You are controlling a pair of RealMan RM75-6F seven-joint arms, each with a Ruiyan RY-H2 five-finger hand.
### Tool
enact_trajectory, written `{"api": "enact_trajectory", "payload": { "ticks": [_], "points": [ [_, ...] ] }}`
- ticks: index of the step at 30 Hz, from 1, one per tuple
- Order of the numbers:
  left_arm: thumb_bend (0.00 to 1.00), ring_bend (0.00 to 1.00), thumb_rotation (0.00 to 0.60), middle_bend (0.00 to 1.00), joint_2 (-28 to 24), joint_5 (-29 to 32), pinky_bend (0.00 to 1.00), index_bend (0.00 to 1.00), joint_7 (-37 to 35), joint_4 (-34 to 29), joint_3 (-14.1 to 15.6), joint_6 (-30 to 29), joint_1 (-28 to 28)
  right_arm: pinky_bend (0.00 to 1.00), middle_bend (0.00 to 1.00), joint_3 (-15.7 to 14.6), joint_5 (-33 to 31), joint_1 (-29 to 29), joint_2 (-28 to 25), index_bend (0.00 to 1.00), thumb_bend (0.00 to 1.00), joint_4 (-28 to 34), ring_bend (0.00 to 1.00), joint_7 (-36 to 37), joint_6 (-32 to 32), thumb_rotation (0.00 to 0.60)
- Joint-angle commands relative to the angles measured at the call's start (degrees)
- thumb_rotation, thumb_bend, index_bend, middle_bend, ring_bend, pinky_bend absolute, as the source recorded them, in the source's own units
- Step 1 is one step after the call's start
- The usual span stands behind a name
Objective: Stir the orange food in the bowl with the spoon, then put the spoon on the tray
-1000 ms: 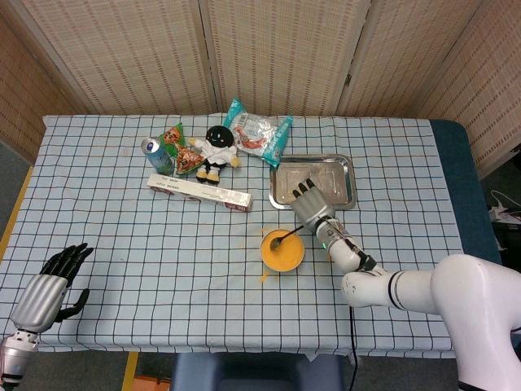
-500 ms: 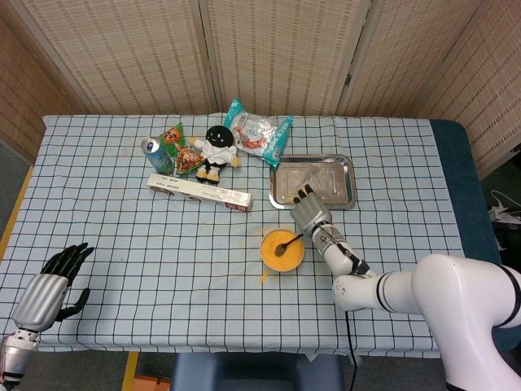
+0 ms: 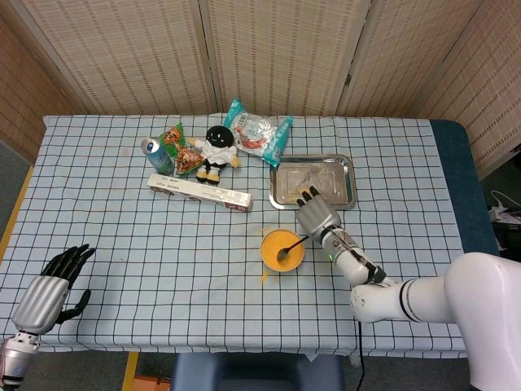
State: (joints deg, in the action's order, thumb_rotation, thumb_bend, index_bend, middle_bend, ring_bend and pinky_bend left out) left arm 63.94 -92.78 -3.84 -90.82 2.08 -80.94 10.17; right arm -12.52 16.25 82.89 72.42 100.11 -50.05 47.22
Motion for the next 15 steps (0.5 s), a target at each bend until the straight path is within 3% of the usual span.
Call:
{"api": "enact_trajectory", "payload": {
  "ticks": [1,15],
  "points": [
    [0.47,0.0,0.6,0.0,0.02,-0.05,0.11,0.0,0.05,-0.03,0.03,0.06,0.03,0.0,0.11,0.26,2.22,-1.76,-1.42,0.97,0.87,1.1,0.0,1.62,0.6,0.6],
    [0.47,0.0,0.6,0.0,-0.23,-0.07,0.11,0.0,-0.58,-0.06,0.02,0.01,0.05,0.0,0.11,-1.62,0.62,-1.0,-2.56,0.98,0.87,1.61,0.0,0.7,-2.34,0.6]
  ]
}}
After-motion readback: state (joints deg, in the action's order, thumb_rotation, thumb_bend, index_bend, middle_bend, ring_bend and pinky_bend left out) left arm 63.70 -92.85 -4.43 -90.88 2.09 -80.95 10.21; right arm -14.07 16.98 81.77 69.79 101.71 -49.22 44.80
